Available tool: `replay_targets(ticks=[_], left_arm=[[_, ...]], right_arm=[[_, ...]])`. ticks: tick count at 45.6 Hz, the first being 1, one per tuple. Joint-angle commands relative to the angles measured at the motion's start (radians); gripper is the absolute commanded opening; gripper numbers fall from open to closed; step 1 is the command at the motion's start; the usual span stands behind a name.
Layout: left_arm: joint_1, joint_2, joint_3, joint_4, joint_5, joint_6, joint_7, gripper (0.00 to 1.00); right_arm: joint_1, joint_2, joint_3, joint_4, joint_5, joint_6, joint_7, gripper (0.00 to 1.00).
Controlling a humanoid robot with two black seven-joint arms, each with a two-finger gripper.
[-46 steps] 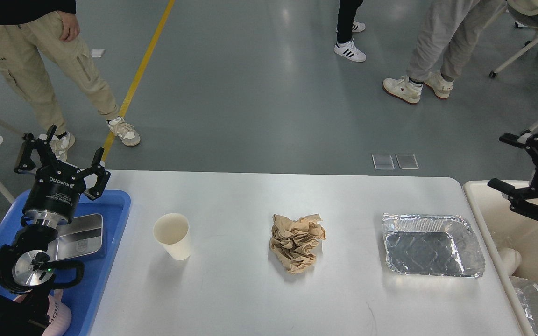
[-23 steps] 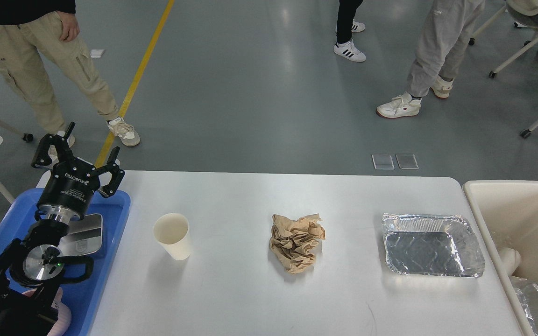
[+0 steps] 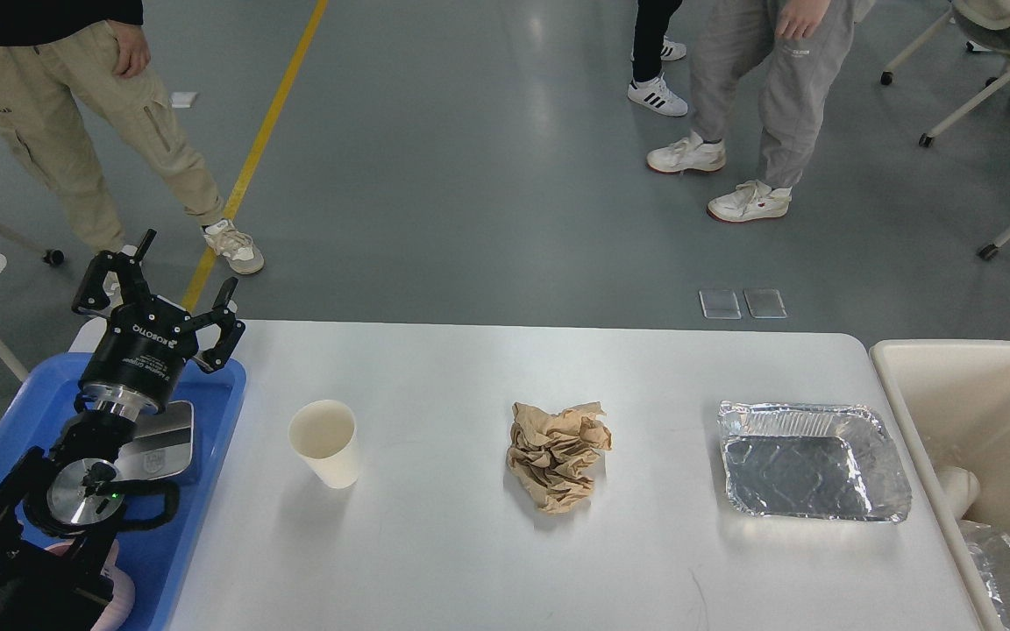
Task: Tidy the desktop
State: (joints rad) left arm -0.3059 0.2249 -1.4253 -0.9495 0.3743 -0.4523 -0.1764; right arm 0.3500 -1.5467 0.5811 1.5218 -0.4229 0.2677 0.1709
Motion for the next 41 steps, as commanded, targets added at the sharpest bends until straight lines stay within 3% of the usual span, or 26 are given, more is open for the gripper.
replay_targets(ticks=[1,7,23,25,31,41], left_arm=[[0.001,0.002,0.000,0.000,0.000,0.000,0.000,0.97],[-0.001,0.013,0.000,0.002,0.000,0.000,0.000,0.97],[-0.001,0.036,0.000,0.002,0.002,0.000,0.000,0.97],[-0.001,0.036,0.000,0.002,0.003,-0.002,0.000,0.97],[0.005,0.045,-0.004,0.000,0.003,-0.014,0.000,0.97],[0.014,0.074,-0.020,-0.002,0.003,-0.035,-0.002,0.97]], right_arm=[[0.009,0.019,-0.009,0.000,-0.008,-0.001,0.033,1.00],[0.006,0.020,-0.027,-0.020,-0.011,-0.013,0.029,1.00],[0.011,0.186,-0.026,-0.362,-0.095,-0.021,0.048,1.00],[0.012,0.226,-0.026,-0.394,-0.167,-0.012,0.070,1.00],[0.037,0.335,-0.032,-0.469,-0.388,0.007,0.196,1.00],[0.037,0.454,-0.049,-0.545,-0.582,0.084,0.312,1.00]])
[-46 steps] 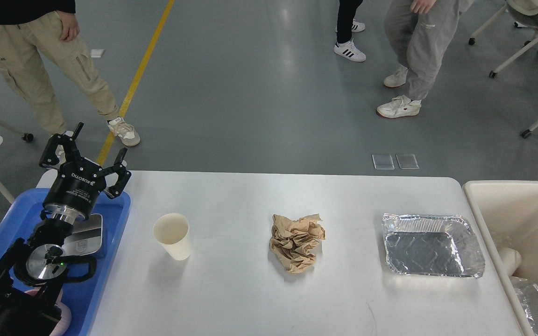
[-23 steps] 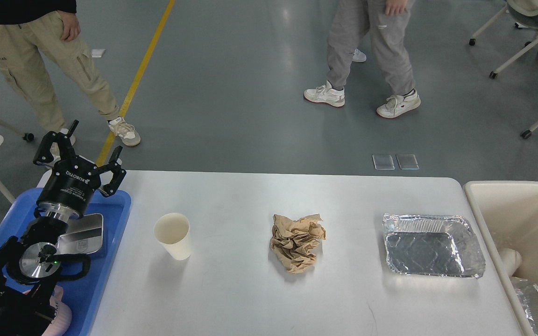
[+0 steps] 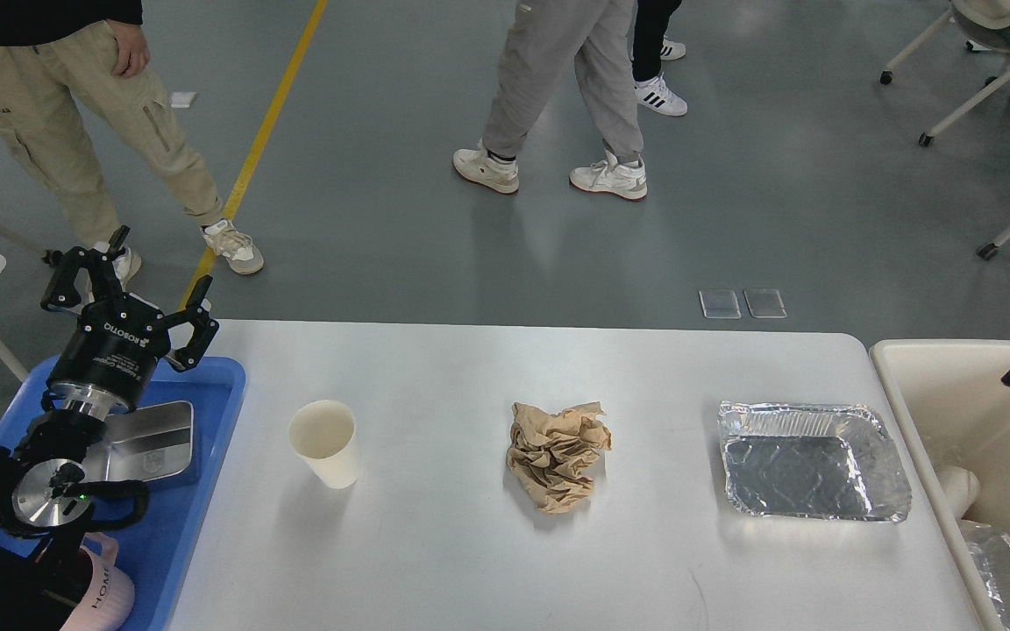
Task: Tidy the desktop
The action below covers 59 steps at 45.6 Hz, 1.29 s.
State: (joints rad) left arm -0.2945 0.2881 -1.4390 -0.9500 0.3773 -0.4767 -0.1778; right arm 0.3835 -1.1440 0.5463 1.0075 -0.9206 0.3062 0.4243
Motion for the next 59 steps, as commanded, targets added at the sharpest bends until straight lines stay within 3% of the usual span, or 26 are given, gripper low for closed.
replay_targets(ticks=[1,5,13,29,59], left_arm=[[0.003,0.014,-0.006,-0.001,0.000,-0.013,0.000,0.97],[0.006,0.023,-0.008,-0.003,0.000,-0.014,-0.002,0.97],[0.020,0.031,-0.026,-0.003,0.000,-0.043,-0.002,0.97],[0.046,0.031,-0.051,-0.003,-0.001,-0.071,-0.002,0.97],[0.077,0.039,-0.066,-0.013,-0.001,-0.082,-0.003,0.97]], right_arm=[[0.005,0.059,-0.022,-0.035,-0.098,0.051,0.070,1.00],[0.011,0.084,-0.055,-0.041,-0.144,0.054,0.106,1.00],[0.032,0.118,-0.129,-0.062,-0.187,0.056,0.134,1.00],[0.155,0.211,-0.338,-0.279,-0.196,0.056,0.128,1.00],[0.160,0.406,-0.341,-0.460,-0.147,0.053,0.134,1.00]])
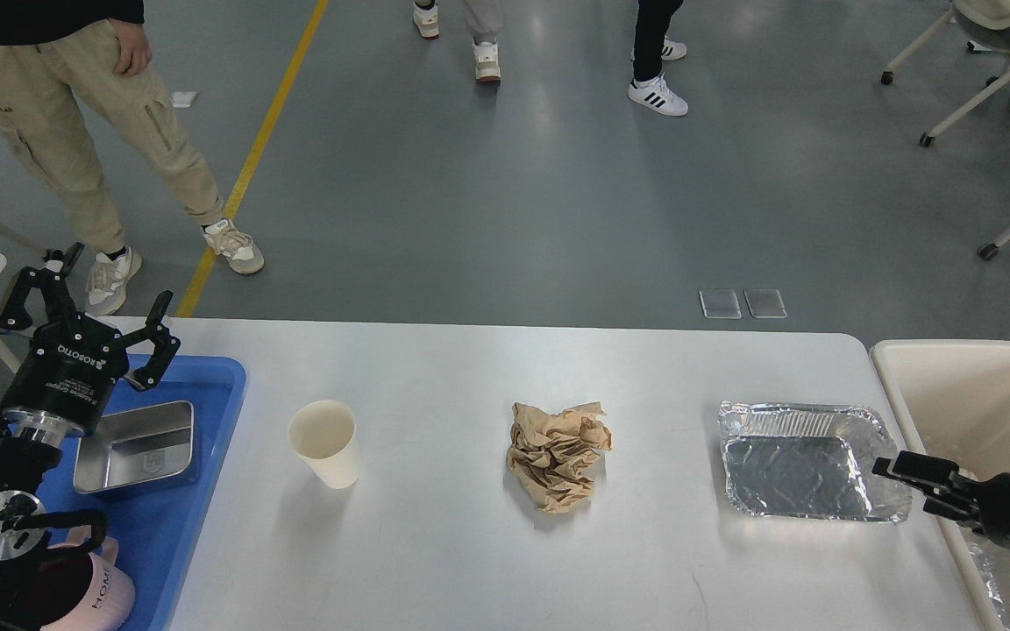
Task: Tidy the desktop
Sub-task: 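Reach the right gripper to the foil tray edge and grasp it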
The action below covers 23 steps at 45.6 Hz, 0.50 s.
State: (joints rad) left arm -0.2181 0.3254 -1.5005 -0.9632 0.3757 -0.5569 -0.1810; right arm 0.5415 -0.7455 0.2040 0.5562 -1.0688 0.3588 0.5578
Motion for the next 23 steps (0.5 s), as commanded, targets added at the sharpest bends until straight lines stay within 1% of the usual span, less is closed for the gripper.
replay_targets(ticks=[1,10,23], left_arm=[[0.000,0.001,-0.004,0.000,0.000,0.000,0.000,0.97],[0.000,-0.003,-0.004,0.000,0.000,-0.001,0.000,0.97],[0.017,-0.002,-0.006,0.000,0.000,-0.005,0.000,0.97]], right_arm=[[0.001,0.008,0.002,-0.009,0.001,0.000,0.001,1.00],[0.003,0.011,0.000,-0.013,0.001,0.000,0.002,1.00],[0.011,0.081,0.005,-0.044,0.001,-0.004,0.002,1.00]])
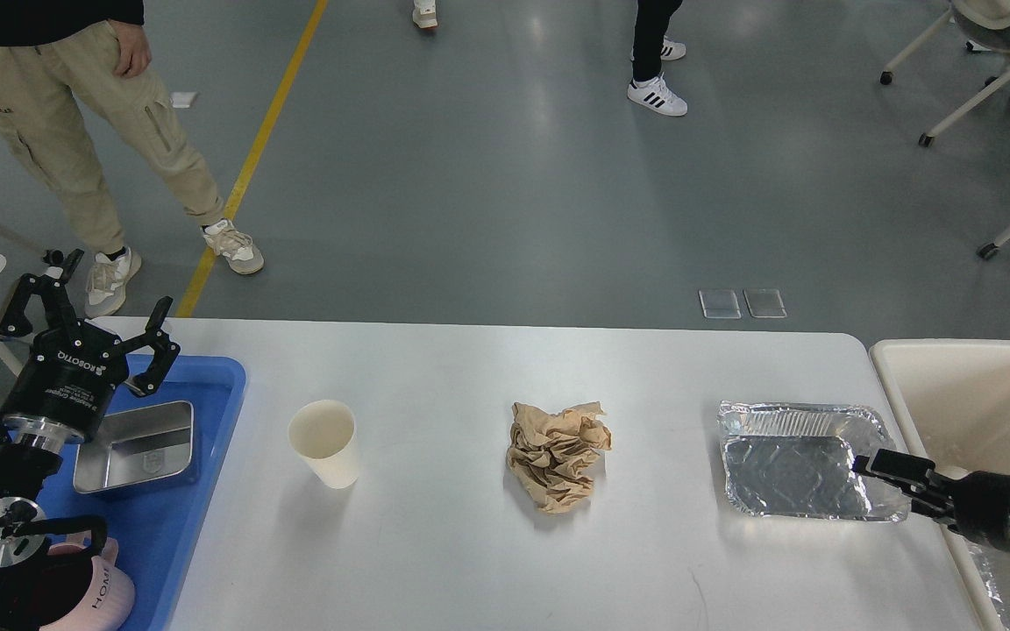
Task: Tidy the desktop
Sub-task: 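Reach the right gripper to the foil tray edge and grasp it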
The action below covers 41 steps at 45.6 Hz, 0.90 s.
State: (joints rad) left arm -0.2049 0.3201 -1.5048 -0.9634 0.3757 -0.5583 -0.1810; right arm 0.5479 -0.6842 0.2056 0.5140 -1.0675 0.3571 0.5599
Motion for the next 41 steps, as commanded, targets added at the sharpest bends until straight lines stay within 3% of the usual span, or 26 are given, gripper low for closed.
replay_targets(ticks=[1,41], left_arm=[[0.004,0.005,-0.002,0.000,0.000,-0.005,0.000,0.97],[0.015,0.007,-0.011,0.000,0.000,-0.012,0.000,0.97]], right_arm=[[0.009,0.025,0.002,-0.002,0.000,-0.003,0.000,1.00],[0.018,0.101,-0.026,-0.011,-0.002,-0.009,0.003,1.00]])
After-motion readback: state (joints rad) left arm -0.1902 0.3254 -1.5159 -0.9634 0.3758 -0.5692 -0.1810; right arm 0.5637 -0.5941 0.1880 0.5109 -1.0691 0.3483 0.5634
